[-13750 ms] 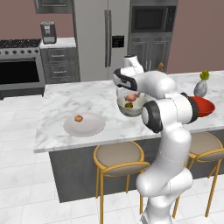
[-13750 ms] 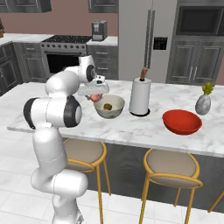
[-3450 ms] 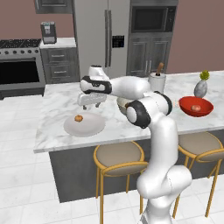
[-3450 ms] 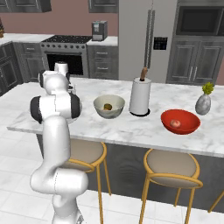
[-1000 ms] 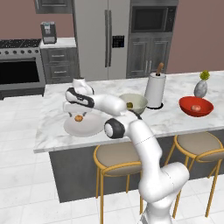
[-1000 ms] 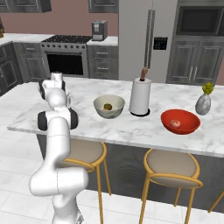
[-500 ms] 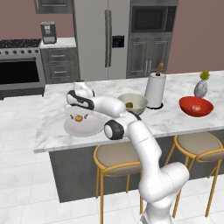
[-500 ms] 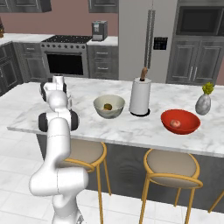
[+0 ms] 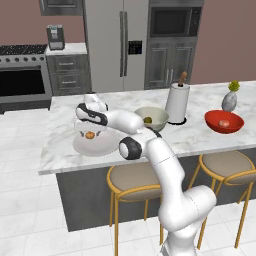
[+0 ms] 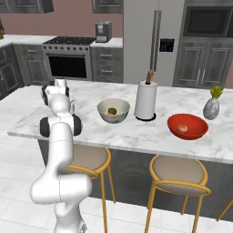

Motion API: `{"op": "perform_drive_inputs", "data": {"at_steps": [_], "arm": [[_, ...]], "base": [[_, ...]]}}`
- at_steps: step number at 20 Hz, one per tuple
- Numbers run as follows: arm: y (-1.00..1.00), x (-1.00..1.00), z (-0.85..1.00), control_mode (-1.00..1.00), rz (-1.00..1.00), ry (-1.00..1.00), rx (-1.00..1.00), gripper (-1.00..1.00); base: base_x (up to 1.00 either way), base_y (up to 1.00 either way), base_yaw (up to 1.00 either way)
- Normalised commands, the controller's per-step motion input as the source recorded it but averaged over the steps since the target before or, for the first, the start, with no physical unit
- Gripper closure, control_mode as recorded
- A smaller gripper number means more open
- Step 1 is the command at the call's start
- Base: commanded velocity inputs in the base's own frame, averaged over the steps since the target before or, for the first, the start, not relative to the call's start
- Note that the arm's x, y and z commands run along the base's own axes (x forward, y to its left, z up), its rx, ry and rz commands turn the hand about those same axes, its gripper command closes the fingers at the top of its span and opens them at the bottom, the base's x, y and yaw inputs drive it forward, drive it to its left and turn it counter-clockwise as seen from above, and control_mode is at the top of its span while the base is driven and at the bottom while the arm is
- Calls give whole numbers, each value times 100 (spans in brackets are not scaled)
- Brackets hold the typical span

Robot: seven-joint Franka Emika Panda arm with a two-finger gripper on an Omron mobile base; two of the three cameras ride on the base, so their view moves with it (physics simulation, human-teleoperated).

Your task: Take the fruits from the plate on the dining counter and place two fruits in each bowl.

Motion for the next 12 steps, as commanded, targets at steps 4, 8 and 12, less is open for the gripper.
{"op": "perform_drive_inputs", "data": {"at_steps": [4,8,12], "arm": [[1,-1,-8,-100,-4,0,0,-100],[12,0,-12,-100,-3,0,0,100],[9,-1,-12,-100,-4,0,0,100]], "base": [[0,0,0],[0,0,0],[0,0,0]]}}
